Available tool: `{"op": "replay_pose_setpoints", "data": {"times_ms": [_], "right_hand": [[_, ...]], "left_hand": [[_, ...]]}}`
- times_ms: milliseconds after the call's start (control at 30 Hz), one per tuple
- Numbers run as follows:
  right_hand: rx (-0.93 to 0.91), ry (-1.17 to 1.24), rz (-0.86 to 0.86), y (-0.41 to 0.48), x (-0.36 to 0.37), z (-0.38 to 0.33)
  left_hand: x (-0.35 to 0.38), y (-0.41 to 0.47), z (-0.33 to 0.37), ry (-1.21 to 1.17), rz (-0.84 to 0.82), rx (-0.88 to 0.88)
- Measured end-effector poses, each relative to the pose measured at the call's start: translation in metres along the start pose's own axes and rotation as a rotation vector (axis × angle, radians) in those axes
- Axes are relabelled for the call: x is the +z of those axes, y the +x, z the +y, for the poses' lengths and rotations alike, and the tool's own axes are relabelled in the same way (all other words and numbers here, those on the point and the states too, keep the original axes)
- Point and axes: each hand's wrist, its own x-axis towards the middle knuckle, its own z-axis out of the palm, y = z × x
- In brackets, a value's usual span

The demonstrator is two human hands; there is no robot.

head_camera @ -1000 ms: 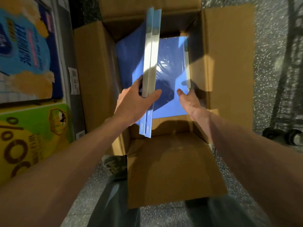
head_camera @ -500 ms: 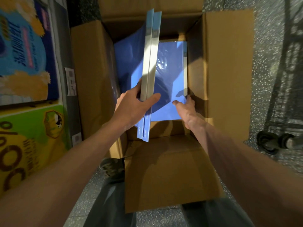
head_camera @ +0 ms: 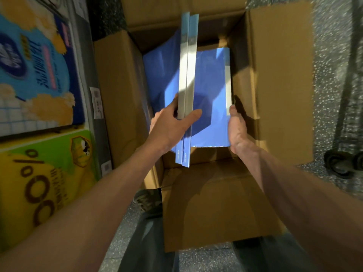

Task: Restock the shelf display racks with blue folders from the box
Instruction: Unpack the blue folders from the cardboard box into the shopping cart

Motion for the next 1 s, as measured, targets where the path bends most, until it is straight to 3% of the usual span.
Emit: {"op": "replay_pose_setpoints", "data": {"times_ms": [167, 400, 733, 867, 1000], "right_hand": [[0.055, 0.136, -0.101, -0.042, -0.012, -0.015], [0.038, 0.163, -0.479, -0.117, -0.005, -0.033], [0.206, 0.307, -0.574, -0.138, -0.003, -0.044], [0.199, 0.265, -0.574, -0.144, -0.010, -0.048], [0.164, 0.183, -0.456, -0.156, -0.033, -0.046]], "left_hand": [[-0.004, -0.012, 0.008, 0.073, -0.003, -0.036], [-0.009, -0.029, 0.029, 0.059, 0.025, -0.166], [-0.011, -0.012, 0.078, 0.215, 0.301, -0.282], [0.000, -0.002, 0.100, 0.408, 0.275, -0.297], [-0.005, -0.003, 0.111, 0.390, 0.204, -0.352]]}}
